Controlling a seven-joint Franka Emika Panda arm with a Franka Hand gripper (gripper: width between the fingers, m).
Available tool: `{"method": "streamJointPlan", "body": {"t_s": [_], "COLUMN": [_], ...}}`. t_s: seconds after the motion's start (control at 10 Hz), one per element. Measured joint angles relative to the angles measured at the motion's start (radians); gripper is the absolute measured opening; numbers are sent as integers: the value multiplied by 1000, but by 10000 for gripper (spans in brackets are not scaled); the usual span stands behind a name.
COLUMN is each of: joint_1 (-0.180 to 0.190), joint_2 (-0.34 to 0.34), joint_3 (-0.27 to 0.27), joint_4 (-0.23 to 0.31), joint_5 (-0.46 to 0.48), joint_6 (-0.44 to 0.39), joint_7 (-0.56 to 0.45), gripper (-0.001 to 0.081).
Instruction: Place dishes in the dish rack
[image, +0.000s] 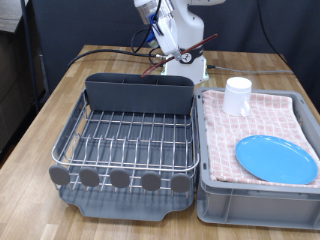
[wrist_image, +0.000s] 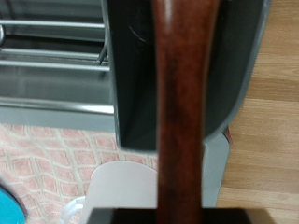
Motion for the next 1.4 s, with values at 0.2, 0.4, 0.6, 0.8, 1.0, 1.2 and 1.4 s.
{"method": "streamJointPlan", "body": {"t_s": [0.2, 0.4, 0.6, 0.8, 1.0, 1.2, 1.4], "joint_1": [6, 6, 6, -8, -68, -182, -224], "joint_2": [55, 104, 139, 149, 147, 126, 80], "joint_3": [-35, -64, -73, -53, 31, 202, 328], "joint_4": [7, 14, 16, 17, 17, 18, 26], "joint_5": [31, 50, 51, 12, -114, -348, -466], "joint_6": [25, 54, 121, 178, 214, 239, 234], "joint_7": [-41, -82, -96, -84, 21, 229, 351], "gripper": [78, 78, 78, 84, 410, 588, 754]}}
